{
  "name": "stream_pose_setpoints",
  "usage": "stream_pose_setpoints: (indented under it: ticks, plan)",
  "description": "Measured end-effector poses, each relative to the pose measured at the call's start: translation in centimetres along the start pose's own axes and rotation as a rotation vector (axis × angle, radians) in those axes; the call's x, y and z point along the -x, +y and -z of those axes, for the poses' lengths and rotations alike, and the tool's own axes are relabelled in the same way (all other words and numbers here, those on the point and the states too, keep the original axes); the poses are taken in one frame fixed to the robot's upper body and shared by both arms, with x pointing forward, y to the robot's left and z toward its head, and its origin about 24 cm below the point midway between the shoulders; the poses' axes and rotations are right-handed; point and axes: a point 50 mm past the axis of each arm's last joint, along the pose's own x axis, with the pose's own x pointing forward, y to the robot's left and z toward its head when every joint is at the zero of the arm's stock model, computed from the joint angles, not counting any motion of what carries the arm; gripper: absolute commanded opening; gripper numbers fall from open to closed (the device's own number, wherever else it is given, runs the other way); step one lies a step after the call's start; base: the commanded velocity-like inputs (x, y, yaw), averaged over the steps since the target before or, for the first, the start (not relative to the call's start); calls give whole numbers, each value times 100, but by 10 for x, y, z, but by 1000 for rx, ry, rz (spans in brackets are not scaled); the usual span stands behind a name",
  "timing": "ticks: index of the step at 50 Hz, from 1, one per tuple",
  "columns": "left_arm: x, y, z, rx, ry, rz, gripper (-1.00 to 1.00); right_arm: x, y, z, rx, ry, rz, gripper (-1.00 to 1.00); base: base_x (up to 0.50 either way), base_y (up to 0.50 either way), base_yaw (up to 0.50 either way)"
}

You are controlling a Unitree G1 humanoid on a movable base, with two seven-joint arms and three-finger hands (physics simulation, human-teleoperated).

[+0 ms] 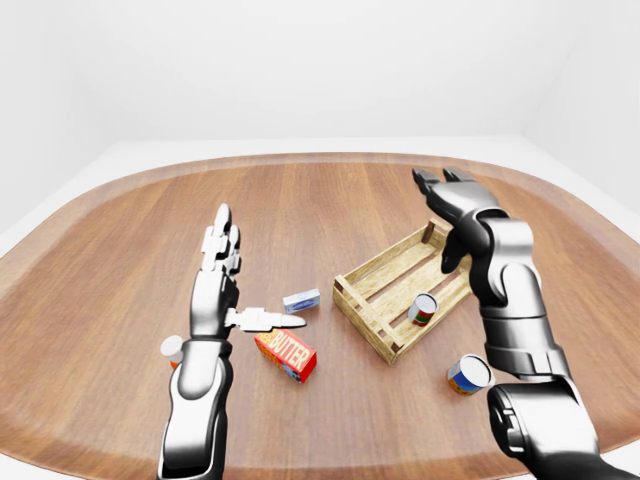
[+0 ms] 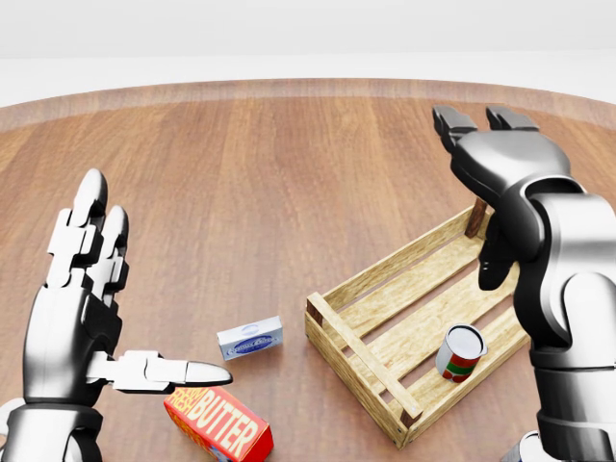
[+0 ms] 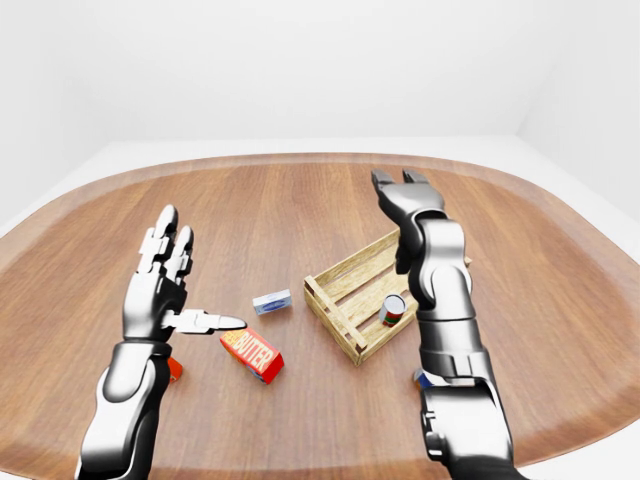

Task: Pick up the tomato sauce, and put it in the wooden tray.

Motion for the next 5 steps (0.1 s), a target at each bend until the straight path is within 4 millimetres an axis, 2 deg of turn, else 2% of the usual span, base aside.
stream_pose_setpoints:
  ticks: [5]
  plan:
    - [0,0,-1,0,-4,-1,100,20,-17,-8,-8,-33,126,100,0,0,0]
